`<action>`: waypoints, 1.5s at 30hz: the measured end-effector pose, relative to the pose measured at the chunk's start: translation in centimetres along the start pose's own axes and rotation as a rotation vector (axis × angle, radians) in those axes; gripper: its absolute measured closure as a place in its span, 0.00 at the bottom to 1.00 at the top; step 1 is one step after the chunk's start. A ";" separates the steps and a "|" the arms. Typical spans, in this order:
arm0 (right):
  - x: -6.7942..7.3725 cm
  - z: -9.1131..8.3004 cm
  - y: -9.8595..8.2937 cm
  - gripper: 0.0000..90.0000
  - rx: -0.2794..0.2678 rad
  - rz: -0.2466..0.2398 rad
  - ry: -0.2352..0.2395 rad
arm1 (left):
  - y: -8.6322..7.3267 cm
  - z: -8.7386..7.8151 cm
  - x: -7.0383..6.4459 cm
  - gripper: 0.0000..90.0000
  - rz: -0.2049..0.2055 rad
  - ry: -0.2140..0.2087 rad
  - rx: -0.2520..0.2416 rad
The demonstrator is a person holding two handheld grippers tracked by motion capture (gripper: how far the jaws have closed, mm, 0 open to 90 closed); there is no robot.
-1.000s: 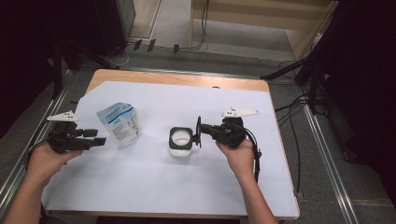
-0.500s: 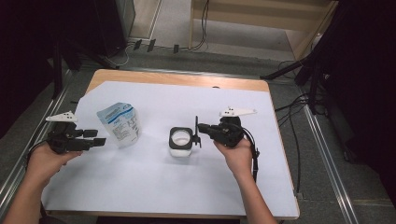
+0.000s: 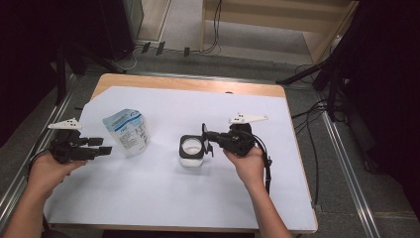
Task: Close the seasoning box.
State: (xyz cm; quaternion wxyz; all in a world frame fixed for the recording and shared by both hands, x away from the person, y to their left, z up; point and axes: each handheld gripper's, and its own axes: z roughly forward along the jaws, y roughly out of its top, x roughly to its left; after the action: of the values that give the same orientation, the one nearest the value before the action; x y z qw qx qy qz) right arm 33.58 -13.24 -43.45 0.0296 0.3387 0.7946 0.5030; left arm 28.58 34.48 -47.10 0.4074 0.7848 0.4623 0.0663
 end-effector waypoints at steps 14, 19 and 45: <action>0.4 1.9 -0.2 1.00 0.040 0.001 0.022 | 0.0 0.0 0.0 0.45 -0.005 0.005 -0.005; 0.7 2.9 -0.4 1.00 0.064 -0.004 0.032 | -0.1 0.0 0.0 0.45 -0.005 0.004 -0.006; -1.3 -1.2 -1.1 0.62 -0.063 -0.039 -0.083 | 0.1 0.4 0.0 0.44 0.007 -0.009 0.001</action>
State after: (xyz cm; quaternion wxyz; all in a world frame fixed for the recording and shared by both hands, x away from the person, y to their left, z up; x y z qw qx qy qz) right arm 33.58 -15.24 -44.09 0.0833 0.3426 0.7828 0.5127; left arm 28.87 34.27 -47.28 0.4092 0.7869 0.4575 0.0639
